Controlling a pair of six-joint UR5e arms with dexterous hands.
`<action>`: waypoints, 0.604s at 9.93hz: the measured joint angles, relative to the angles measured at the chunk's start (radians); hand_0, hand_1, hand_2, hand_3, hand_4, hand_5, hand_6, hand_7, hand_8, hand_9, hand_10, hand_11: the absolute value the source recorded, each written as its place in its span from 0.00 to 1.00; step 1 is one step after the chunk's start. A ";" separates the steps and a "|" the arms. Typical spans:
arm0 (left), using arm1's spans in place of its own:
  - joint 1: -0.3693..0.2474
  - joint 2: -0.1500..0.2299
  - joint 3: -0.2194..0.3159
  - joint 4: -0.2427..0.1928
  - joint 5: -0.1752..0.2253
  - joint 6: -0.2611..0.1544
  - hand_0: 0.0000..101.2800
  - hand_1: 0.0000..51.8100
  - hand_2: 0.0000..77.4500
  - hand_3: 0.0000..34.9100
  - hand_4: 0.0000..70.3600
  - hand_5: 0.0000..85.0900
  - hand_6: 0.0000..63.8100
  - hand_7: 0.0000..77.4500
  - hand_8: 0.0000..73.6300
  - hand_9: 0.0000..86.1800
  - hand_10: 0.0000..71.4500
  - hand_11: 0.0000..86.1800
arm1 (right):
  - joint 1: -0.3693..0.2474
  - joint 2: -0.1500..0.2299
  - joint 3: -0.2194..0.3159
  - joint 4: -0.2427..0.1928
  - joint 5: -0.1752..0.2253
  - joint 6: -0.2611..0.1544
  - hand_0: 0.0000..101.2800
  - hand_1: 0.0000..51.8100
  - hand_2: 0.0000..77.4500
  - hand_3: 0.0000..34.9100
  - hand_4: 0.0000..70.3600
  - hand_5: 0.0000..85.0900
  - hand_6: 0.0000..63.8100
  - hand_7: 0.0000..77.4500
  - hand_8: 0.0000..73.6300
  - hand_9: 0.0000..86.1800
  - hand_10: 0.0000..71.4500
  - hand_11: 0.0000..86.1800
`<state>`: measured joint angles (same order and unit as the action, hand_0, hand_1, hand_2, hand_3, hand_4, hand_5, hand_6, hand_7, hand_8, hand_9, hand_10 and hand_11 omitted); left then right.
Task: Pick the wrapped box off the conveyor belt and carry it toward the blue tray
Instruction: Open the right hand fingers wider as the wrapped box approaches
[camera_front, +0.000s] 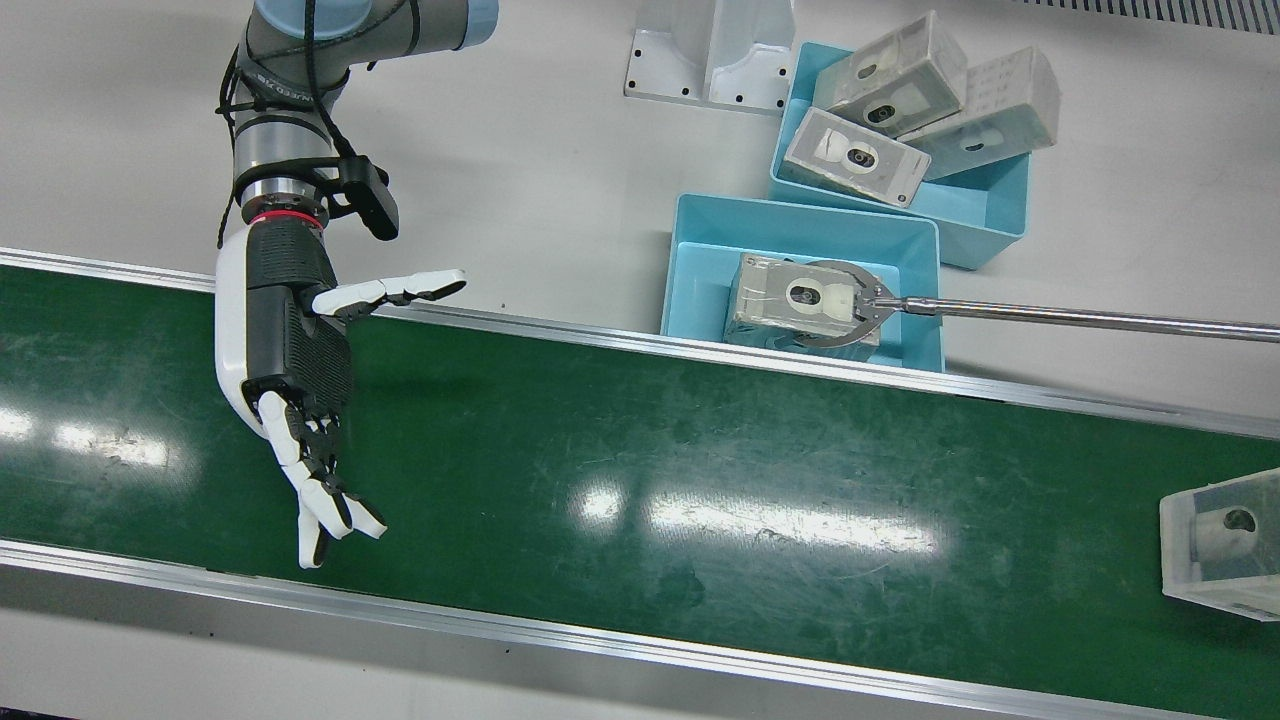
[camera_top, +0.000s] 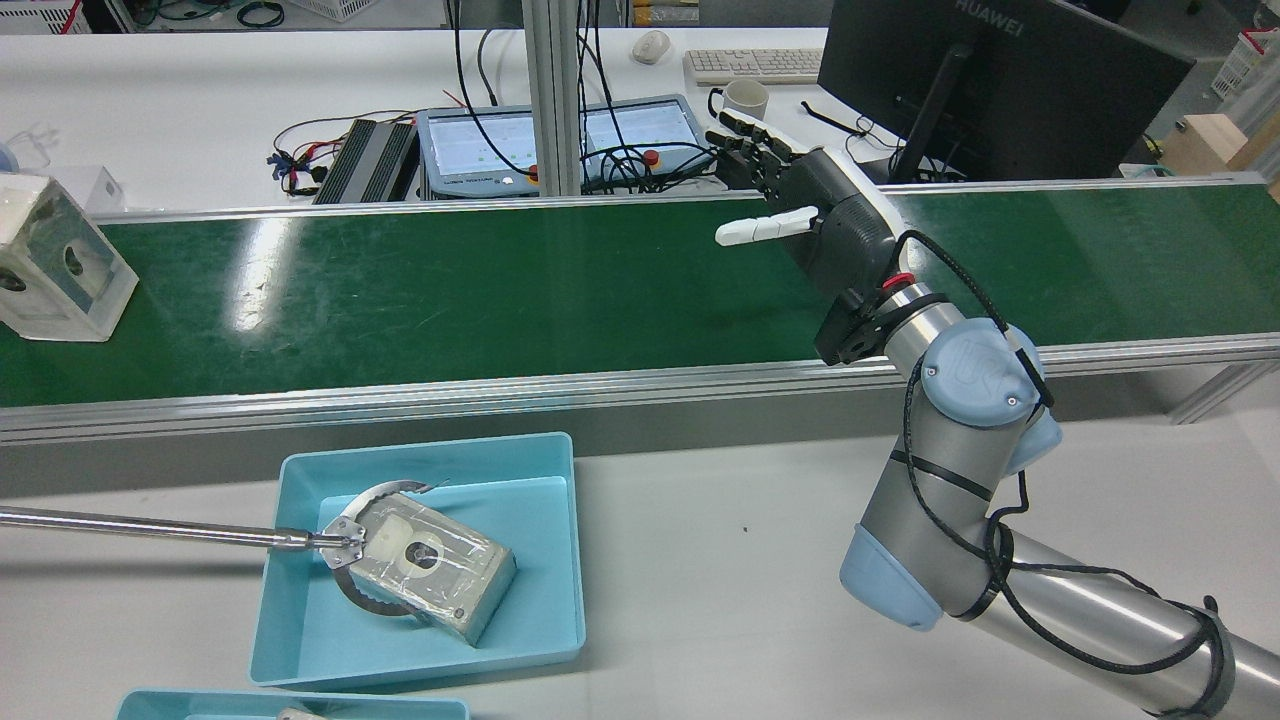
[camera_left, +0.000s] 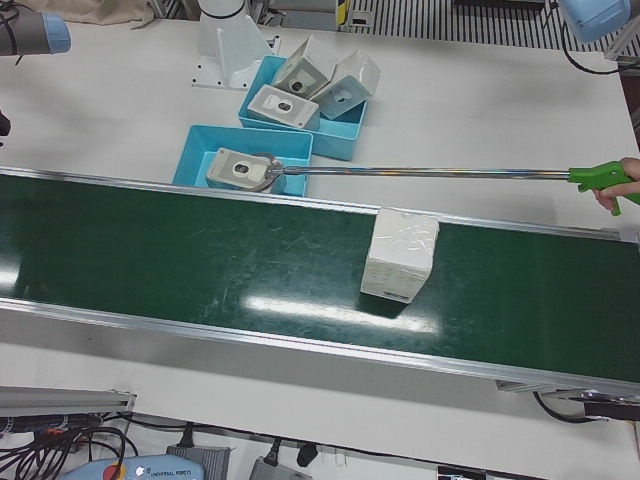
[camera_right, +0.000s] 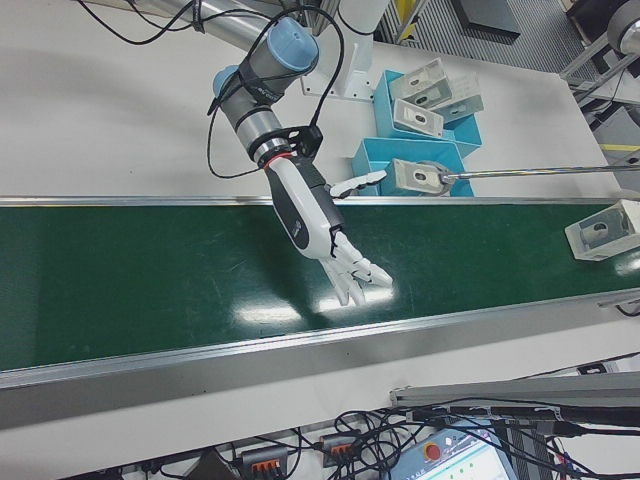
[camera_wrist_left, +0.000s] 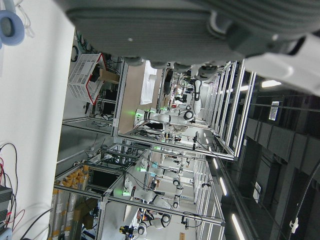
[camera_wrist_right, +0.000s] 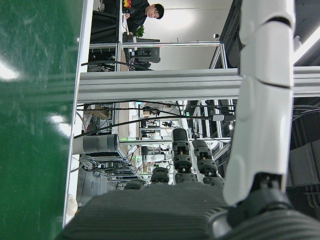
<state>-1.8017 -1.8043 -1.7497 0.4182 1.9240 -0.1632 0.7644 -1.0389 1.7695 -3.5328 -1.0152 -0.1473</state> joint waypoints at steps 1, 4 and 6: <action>0.000 0.000 0.000 0.000 0.000 0.000 0.00 0.00 0.01 0.00 0.00 0.01 0.01 0.01 0.01 0.01 0.00 0.01 | -0.002 0.000 0.000 0.000 0.000 0.000 0.47 0.25 0.09 0.00 0.14 0.12 0.10 0.21 0.01 0.03 0.00 0.01; 0.000 0.000 0.000 0.000 0.000 0.000 0.00 0.00 0.01 0.00 0.00 0.01 0.01 0.01 0.01 0.01 0.01 0.01 | -0.011 0.003 0.003 0.003 -0.002 0.003 0.46 0.23 0.09 0.00 0.14 0.12 0.10 0.21 0.01 0.03 0.00 0.01; 0.000 0.000 0.000 0.000 0.000 0.000 0.00 0.00 0.01 0.00 0.00 0.01 0.01 0.01 0.01 0.01 0.01 0.01 | -0.023 0.004 0.004 0.006 -0.002 0.004 0.46 0.23 0.08 0.00 0.14 0.12 0.10 0.18 0.01 0.03 0.00 0.01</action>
<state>-1.8017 -1.8042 -1.7497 0.4182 1.9240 -0.1632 0.7412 -1.0344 1.7738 -3.5267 -1.0169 -0.1429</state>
